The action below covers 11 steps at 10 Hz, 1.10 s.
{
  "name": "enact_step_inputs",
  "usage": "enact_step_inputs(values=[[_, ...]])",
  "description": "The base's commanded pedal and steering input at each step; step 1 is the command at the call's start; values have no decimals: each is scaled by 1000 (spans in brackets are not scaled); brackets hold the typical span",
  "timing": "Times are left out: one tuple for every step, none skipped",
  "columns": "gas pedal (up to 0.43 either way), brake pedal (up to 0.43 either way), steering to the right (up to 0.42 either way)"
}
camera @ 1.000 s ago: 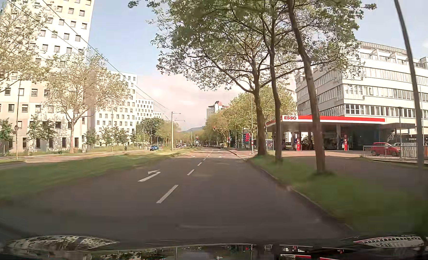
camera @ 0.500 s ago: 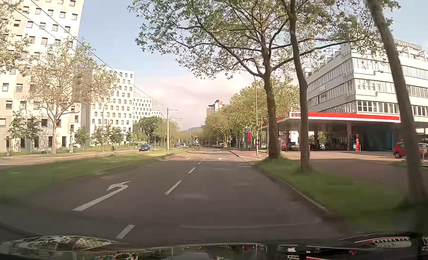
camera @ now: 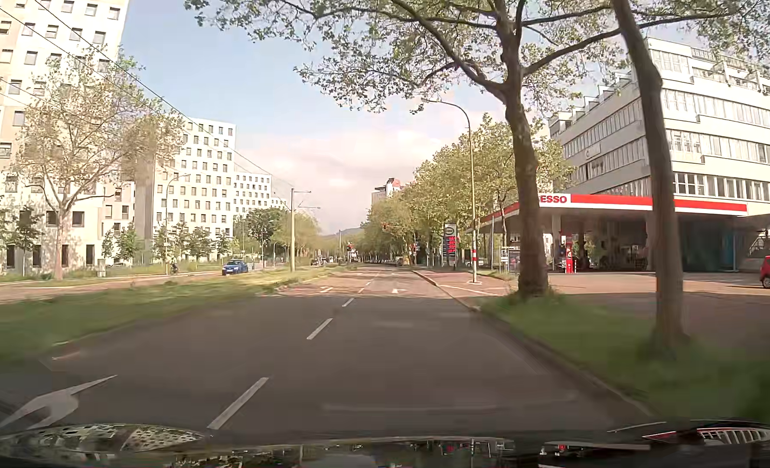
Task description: Follow the waypoints while adhering to traffic rules and regulations
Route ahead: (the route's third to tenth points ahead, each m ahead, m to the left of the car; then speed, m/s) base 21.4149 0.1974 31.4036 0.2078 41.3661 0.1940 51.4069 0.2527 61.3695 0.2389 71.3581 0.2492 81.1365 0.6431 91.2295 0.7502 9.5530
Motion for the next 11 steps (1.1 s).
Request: enact_step_inputs(values=[[28, 0, 1], [28, 0, 1], [28, 0, 1], [28, 0, 3], [28, 0, 5], [28, 0, 2], [28, 0, -3], [28, 0, -3], [28, 0, -4], [28, 0, -4], [28, 0, -4]])
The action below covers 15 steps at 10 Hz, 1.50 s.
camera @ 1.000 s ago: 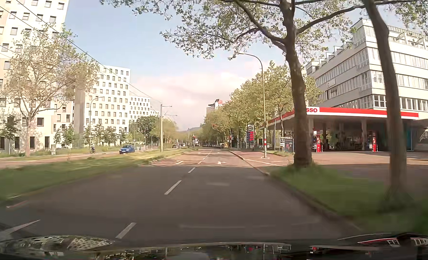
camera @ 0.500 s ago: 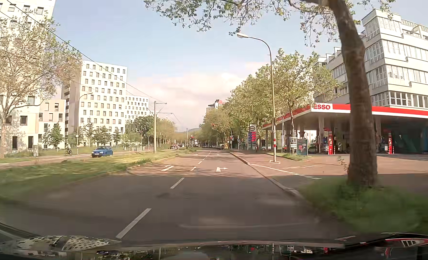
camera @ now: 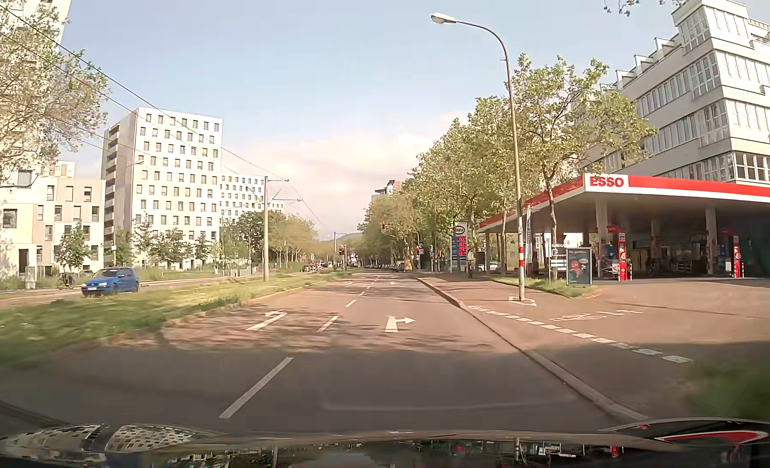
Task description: Follow the waypoints while adhering to traffic rules and regulations
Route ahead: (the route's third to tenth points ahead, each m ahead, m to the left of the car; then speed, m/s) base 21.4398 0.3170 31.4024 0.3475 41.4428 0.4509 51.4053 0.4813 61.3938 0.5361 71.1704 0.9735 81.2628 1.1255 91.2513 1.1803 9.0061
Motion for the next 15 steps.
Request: enact_step_inputs(values=[[28, 0, -1], [28, 0, 0], [28, 0, 0], [20, 0, -1], [20, 0, -1], [20, 0, -1], [20, 0, -1], [20, 0, -1], [20, 0, -1], [20, 0, -1], [20, 0, -1], [20, 0, -1], [20, 0, -1], [20, 0, -1], [20, 0, -1]])
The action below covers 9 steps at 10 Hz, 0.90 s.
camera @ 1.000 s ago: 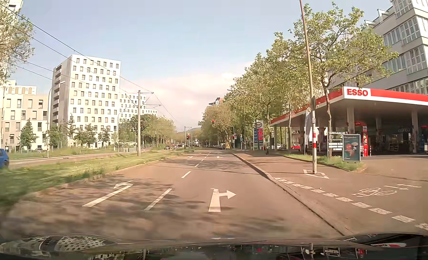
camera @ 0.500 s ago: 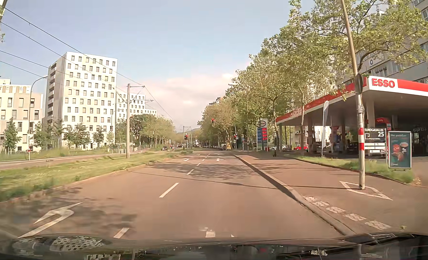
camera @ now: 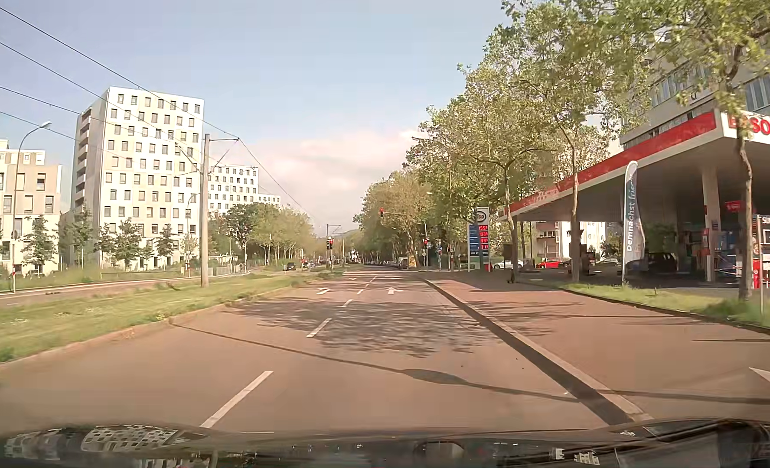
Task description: Follow the waypoints while adhering to traffic rules and regulations
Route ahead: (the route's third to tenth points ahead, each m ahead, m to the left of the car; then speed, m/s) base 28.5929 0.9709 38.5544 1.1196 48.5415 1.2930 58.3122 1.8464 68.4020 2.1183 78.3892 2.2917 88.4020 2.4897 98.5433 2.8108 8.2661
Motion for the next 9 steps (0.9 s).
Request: enact_step_inputs(values=[[20, 0, -1], [20, 0, -1], [20, 0, -1], [20, 0, -1], [20, 0, -1], [20, 0, -1], [20, 0, -1], [20, 0, -1], [28, 0, -1]])
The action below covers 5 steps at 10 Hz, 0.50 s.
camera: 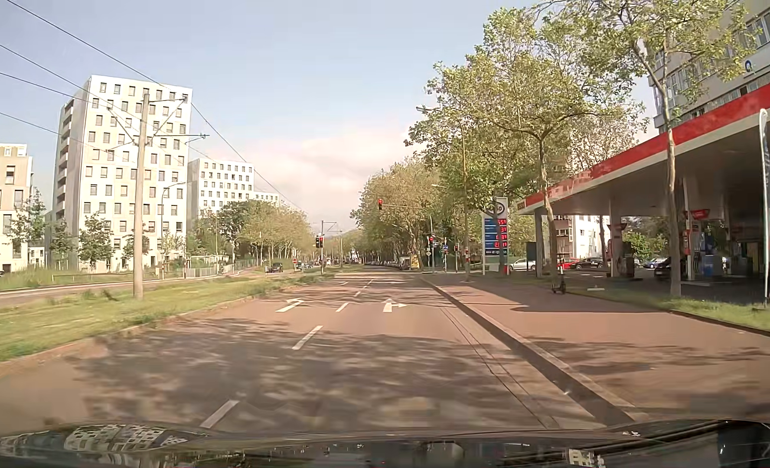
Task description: Follow the waypoints while adhering to traffic rules and regulations
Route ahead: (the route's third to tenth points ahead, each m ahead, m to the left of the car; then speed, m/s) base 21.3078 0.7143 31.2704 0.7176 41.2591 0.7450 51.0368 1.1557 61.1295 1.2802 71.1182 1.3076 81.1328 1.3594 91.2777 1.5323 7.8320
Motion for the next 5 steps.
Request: enact_step_inputs(values=[[28, 0, -1], [28, 0, -1], [28, 0, -1], [28, 0, -1], [28, 0, -1]])
